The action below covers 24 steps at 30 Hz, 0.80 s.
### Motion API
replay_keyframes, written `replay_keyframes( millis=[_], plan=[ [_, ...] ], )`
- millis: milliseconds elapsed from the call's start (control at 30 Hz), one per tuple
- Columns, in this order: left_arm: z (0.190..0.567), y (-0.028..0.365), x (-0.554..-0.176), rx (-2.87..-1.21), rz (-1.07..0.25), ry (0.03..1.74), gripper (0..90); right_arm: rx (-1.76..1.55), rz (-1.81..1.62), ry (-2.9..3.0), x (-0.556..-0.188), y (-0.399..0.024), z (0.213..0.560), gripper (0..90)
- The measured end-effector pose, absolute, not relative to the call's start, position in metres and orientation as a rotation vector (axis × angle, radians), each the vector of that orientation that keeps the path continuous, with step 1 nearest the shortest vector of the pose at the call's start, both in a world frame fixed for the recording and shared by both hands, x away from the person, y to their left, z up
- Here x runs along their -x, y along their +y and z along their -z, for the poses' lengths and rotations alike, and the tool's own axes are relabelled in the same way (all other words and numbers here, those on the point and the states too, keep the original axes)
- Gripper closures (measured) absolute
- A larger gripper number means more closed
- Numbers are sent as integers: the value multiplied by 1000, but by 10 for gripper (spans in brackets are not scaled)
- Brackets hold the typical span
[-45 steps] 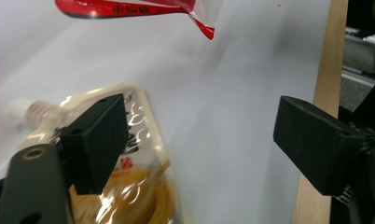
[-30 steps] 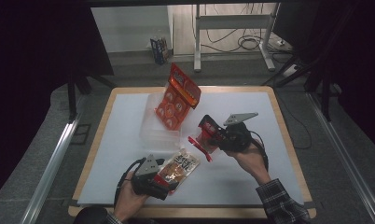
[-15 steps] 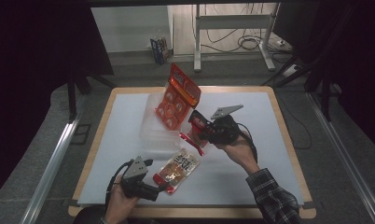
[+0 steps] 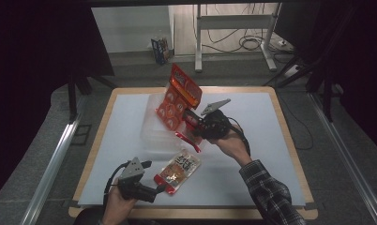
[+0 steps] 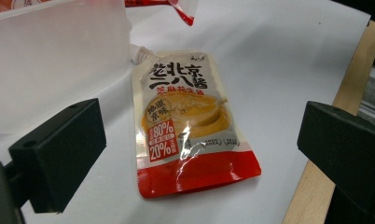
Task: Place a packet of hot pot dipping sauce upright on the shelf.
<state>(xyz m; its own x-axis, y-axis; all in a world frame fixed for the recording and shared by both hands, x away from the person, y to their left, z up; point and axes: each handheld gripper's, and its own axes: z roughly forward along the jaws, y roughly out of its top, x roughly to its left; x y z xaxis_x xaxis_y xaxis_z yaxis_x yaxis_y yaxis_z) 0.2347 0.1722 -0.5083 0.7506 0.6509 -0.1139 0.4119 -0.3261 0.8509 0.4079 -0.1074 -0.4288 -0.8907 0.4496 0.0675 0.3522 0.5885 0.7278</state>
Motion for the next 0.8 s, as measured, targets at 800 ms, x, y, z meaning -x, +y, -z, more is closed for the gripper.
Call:
replay_keyframes(
  millis=[800],
  plan=[
    [508,172,-235,-1968,-294,797,11,-571,-1188,2729,-425,-37,430,723]
  ],
)
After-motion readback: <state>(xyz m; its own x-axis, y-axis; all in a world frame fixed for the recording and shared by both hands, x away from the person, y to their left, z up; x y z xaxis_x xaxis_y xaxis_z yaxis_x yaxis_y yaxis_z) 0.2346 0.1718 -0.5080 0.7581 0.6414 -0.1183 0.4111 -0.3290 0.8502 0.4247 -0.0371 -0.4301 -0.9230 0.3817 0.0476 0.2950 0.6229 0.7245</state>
